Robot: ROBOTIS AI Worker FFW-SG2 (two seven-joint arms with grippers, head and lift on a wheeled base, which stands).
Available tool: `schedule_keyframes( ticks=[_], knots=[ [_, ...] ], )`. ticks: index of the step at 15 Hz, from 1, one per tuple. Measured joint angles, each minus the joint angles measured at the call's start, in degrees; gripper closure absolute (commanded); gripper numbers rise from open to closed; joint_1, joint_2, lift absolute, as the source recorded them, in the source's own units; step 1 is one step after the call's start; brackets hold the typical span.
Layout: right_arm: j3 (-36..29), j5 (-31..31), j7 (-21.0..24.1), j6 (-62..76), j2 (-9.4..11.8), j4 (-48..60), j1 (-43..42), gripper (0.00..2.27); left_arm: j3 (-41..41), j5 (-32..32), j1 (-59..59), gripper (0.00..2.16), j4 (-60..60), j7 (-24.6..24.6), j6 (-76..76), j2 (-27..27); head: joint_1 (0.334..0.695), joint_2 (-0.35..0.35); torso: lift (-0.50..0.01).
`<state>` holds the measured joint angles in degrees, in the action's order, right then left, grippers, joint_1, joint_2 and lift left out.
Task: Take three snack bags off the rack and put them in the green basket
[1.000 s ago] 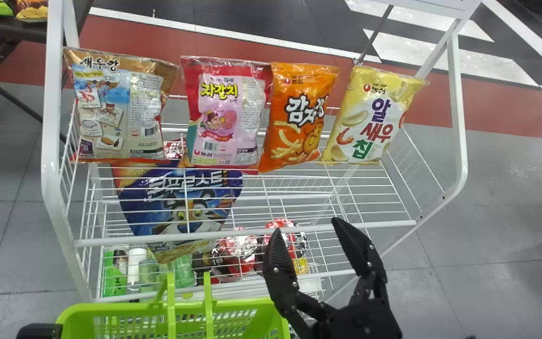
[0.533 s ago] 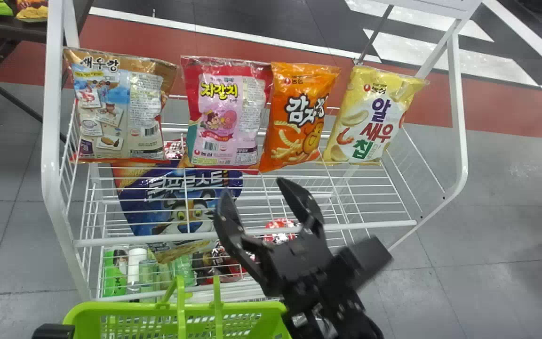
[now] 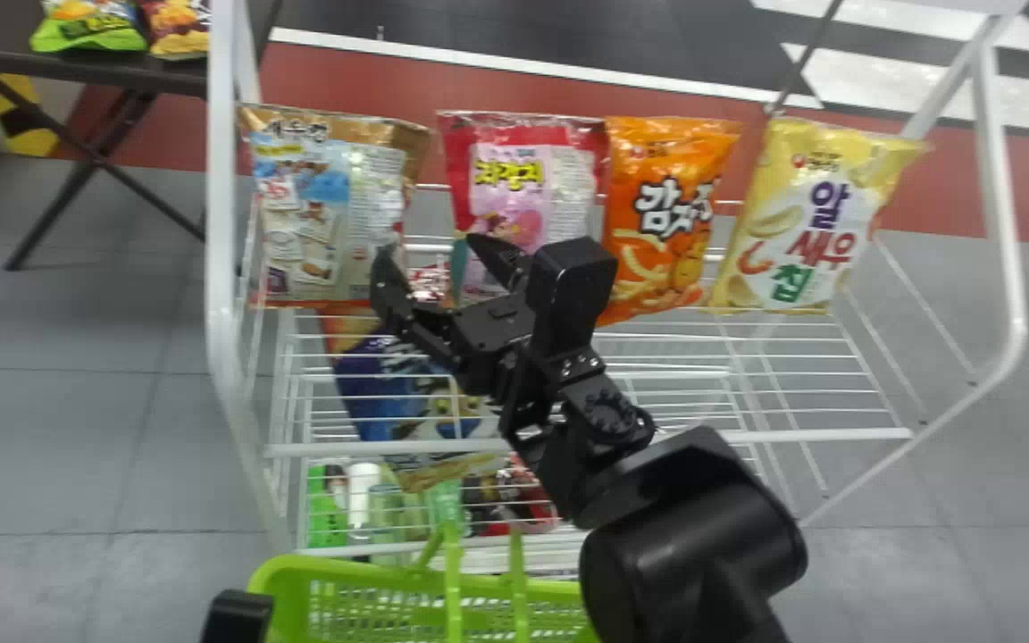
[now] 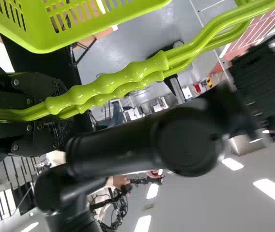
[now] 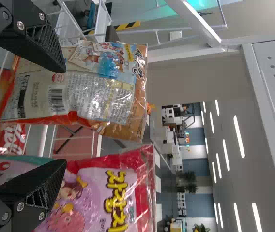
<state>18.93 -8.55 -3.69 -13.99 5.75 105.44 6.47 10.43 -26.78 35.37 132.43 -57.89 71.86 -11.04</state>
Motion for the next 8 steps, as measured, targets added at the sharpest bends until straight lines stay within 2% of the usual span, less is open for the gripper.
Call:
schedule_keyframes(
  ticks=[5,7,8],
  knots=[
    [2.54,-2.41,-1.78,-3.61,-1.59,-6.83,-8.44,0.19,-0.40,-0.68,-0.64,1.24,-0.42,0.30,0.00,-0.57,0.695,-0.070,-0.022],
    [2.74,-2.67,-3.63,-5.86,-2.46,-9.77,-11.22,0.70,-0.43,-0.92,-1.07,1.24,-0.70,0.32,-0.11,-0.62,0.695,-0.050,-0.022],
    [2.74,-2.78,-4.57,-7.44,-2.75,-10.80,-12.36,1.25,-0.42,-0.97,-1.24,1.24,-0.80,0.32,-0.16,-0.64,0.695,-0.044,-0.022]
  ],
)
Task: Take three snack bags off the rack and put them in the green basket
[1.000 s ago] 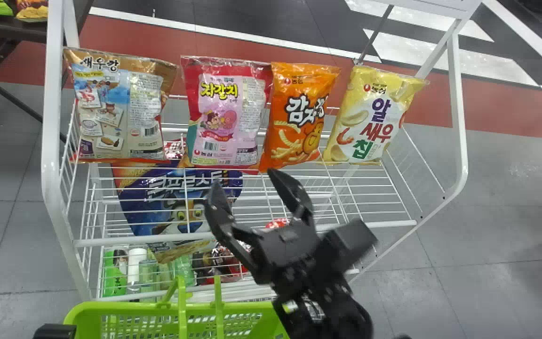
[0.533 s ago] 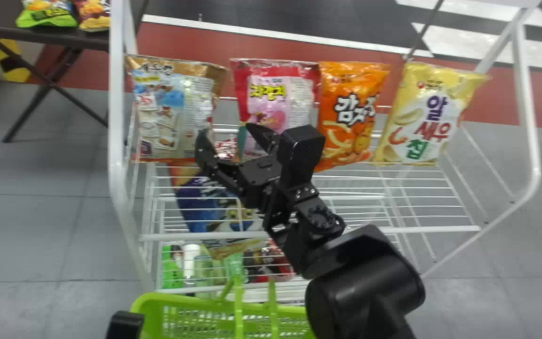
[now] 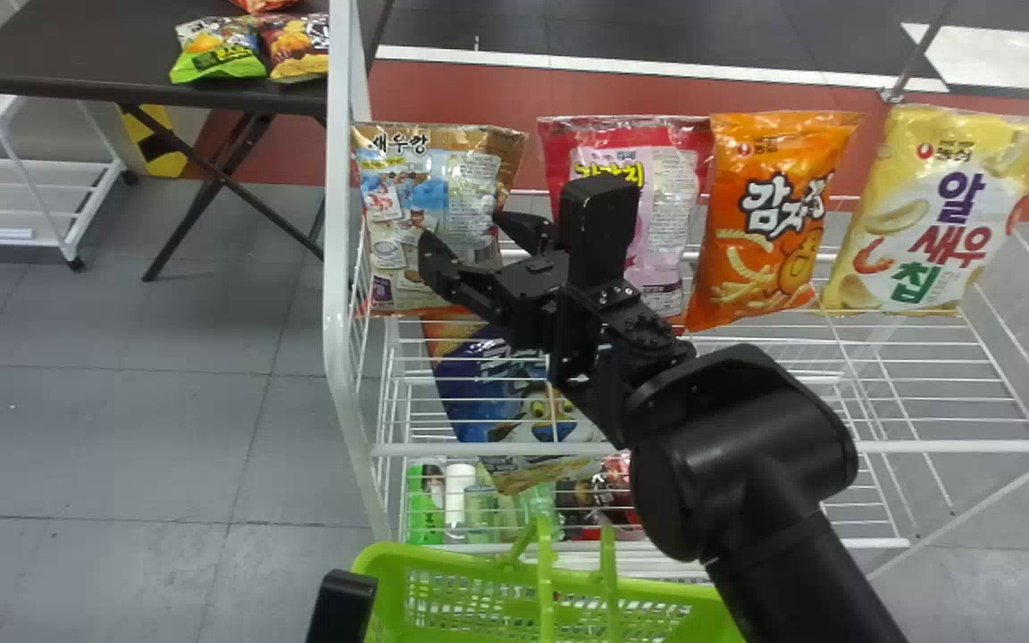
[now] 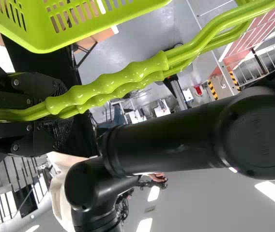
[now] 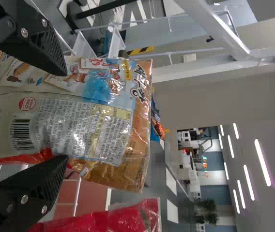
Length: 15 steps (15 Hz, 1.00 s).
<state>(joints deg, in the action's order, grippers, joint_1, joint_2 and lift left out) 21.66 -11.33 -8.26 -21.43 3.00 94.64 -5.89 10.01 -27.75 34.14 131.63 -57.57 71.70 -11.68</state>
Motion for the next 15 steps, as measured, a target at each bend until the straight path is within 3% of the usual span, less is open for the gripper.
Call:
schedule_keyframes(
  ticks=[1,2,6,10,14,15],
  knots=[
    [-0.01,0.11,-0.79,-1.46,-0.21,-0.47,-0.64,1.81,0.00,-0.02,-0.08,1.24,-0.04,0.00,-0.02,0.00,0.695,-0.035,-0.022],
    [-0.09,0.24,-1.30,-2.57,-0.32,-0.56,-0.87,2.07,-0.01,-0.02,-0.11,1.24,-0.05,-0.02,-0.03,0.02,0.695,-0.032,-0.022],
    [-0.92,0.60,-3.29,-4.99,0.02,4.32,2.25,2.15,-0.07,-0.03,-0.17,1.24,-0.06,0.00,-0.05,0.08,0.695,-0.031,-0.022],
    [-2.28,4.01,-3.80,-6.79,1.66,15.00,8.72,2.14,-0.10,-0.03,-0.38,1.24,-0.06,0.06,-0.05,0.10,0.695,-0.068,-0.022],
    [-5.88,6.81,-3.59,-9.27,5.90,27.97,17.12,2.14,-0.25,0.06,-0.46,1.24,-0.09,0.32,-0.16,0.56,0.695,-0.151,-0.022],
    [-7.70,6.61,-3.59,-10.17,7.25,32.11,20.02,2.14,-0.25,0.13,-0.50,1.24,-0.09,0.43,-0.15,0.66,0.695,-0.202,-0.022]
  ],
)
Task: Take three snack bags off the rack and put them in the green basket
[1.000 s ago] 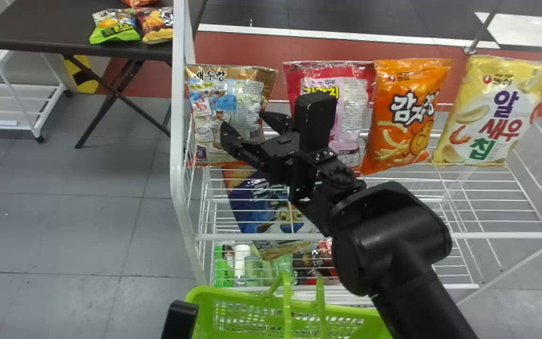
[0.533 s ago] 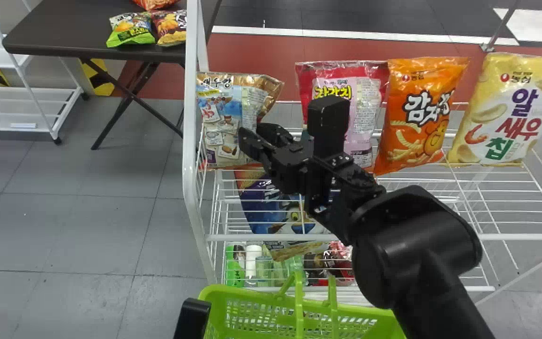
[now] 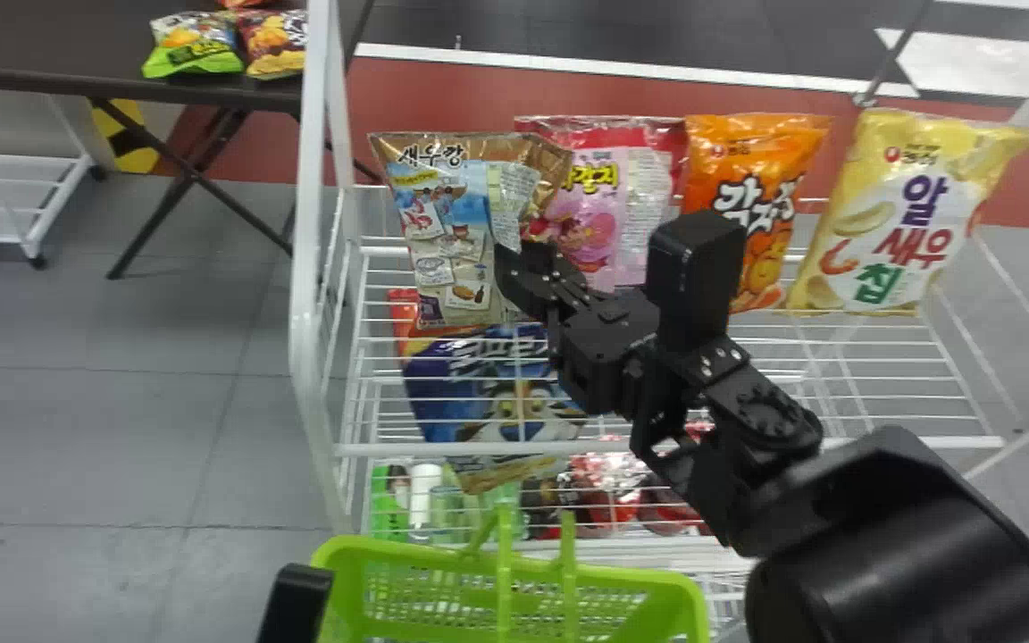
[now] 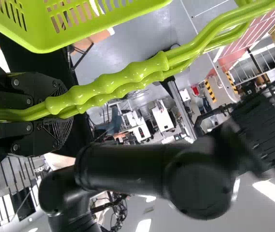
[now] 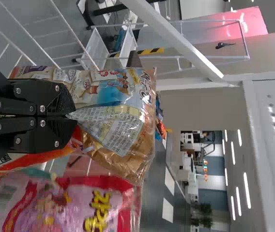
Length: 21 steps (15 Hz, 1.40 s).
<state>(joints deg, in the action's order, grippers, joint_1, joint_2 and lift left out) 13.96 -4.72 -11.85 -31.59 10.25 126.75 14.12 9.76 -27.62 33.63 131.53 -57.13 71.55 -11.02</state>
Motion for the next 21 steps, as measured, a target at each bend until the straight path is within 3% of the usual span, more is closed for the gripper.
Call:
schedule_keyframes(
  ticks=[4,7,10,11,14,15,18,21],
  knots=[
    [-11.71,-5.78,-1.28,-8.76,5.25,16.50,12.42,2.14,-0.03,0.35,-0.36,1.24,-0.05,0.33,0.02,0.63,0.695,-0.350,-0.022],
    [-22.28,-12.35,-3.62,-16.88,7.91,24.78,19.65,2.14,-0.77,0.64,-0.09,1.24,-0.04,0.30,0.09,1.79,0.695,-0.350,-0.022],
    [-30.71,-14.61,-5.91,-20.52,8.07,29.52,26.60,2.14,-1.22,1.07,0.02,1.24,-0.04,0.61,0.07,2.67,0.695,-0.350,-0.022],
    [-33.80,-15.19,-8.63,-21.23,6.66,30.81,28.95,2.14,-1.36,1.19,0.01,1.24,0.00,0.77,0.08,2.94,0.695,-0.350,-0.022],
    [-42.00,-15.95,-22.68,-36.47,-3.22,34.53,30.00,2.14,-1.42,1.38,-0.43,1.24,-0.01,1.94,-0.02,3.31,0.695,-0.350,-0.022],
    [-44.29,-16.96,-24.54,-44.22,-5.10,35.24,29.16,2.14,-1.39,1.42,-0.52,1.24,-0.02,1.96,-0.06,3.40,0.695,-0.350,-0.022],
    [-46.46,-19.06,-25.01,-56.76,-6.04,34.70,28.59,2.14,-1.02,1.43,-0.58,1.24,0.12,1.85,-0.21,3.54,0.695,-0.350,-0.022],
    [-42.14,-19.15,-24.89,-58.11,-5.95,30.68,28.48,2.14,-0.78,1.46,-0.11,1.24,0.81,1.83,-0.23,3.55,0.695,-0.350,-0.022]
  ],
)
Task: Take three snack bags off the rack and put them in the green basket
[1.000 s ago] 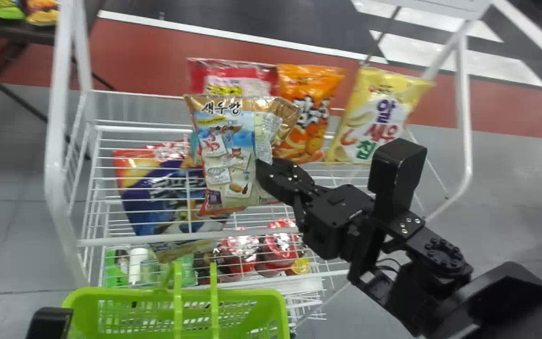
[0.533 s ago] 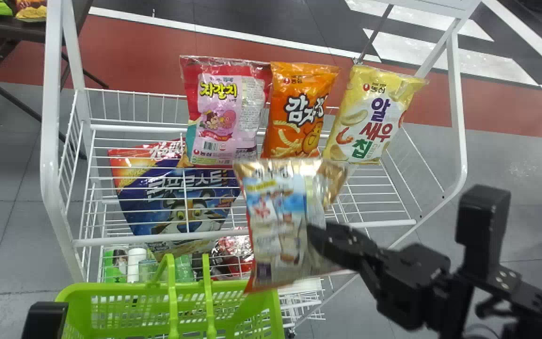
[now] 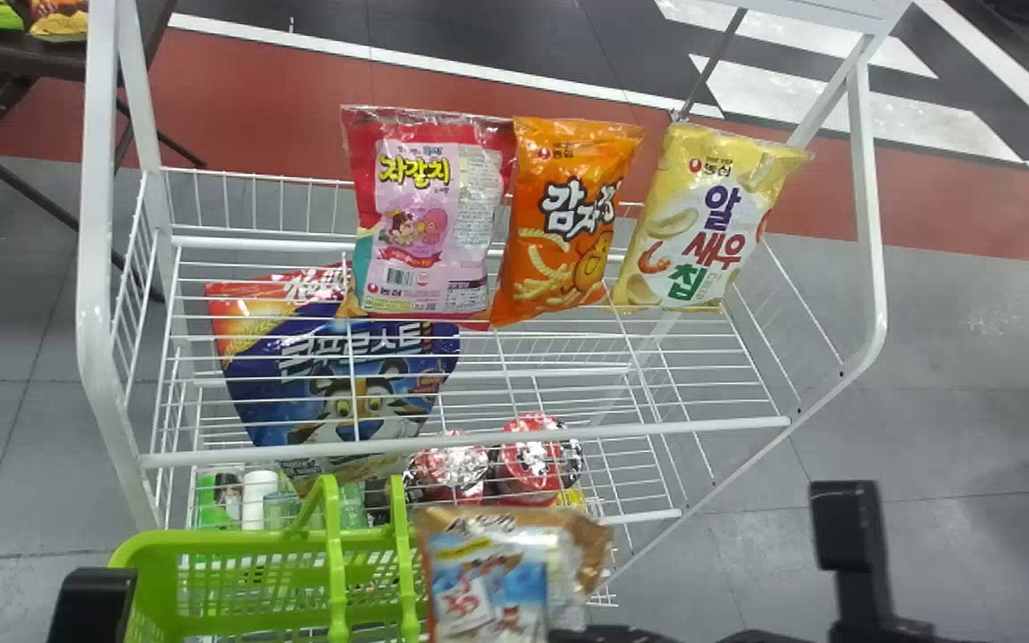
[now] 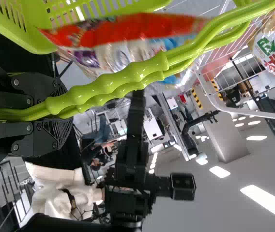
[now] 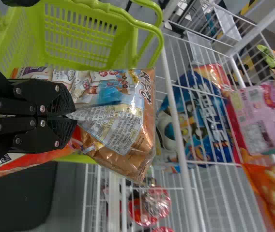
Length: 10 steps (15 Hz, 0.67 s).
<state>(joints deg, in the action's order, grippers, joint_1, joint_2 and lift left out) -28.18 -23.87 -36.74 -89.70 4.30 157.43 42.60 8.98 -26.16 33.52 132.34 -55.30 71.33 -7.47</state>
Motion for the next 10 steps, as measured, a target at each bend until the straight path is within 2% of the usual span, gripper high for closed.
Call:
schedule_keyframes(
  ticks=[4,7,8,9,10],
  knots=[
    [9.15,1.00,1.42,0.11,0.01,-7.29,-2.14,2.14,0.44,0.75,1.15,1.24,1.75,0.02,0.00,-0.12,0.695,-0.350,-0.022],
    [16.28,4.59,4.01,6.78,0.09,-12.54,-3.07,2.10,0.80,0.99,1.60,1.24,2.41,0.11,0.00,-0.27,0.695,-0.350,-0.022],
    [18.18,6.24,4.34,8.82,0.22,-13.71,-3.25,1.81,0.84,1.02,1.73,1.24,2.55,0.10,0.00,-0.31,0.695,-0.350,-0.022],
    [19.57,7.83,4.61,10.26,0.36,-14.52,-3.35,1.11,0.85,1.02,1.85,1.24,2.62,0.04,0.00,-0.36,0.695,-0.350,-0.022],
    [20.23,8.68,4.78,10.84,0.58,-14.93,-3.39,0.07,0.85,1.02,1.91,1.24,2.65,0.03,0.00,-0.40,0.695,-0.350,-0.022]
  ],
)
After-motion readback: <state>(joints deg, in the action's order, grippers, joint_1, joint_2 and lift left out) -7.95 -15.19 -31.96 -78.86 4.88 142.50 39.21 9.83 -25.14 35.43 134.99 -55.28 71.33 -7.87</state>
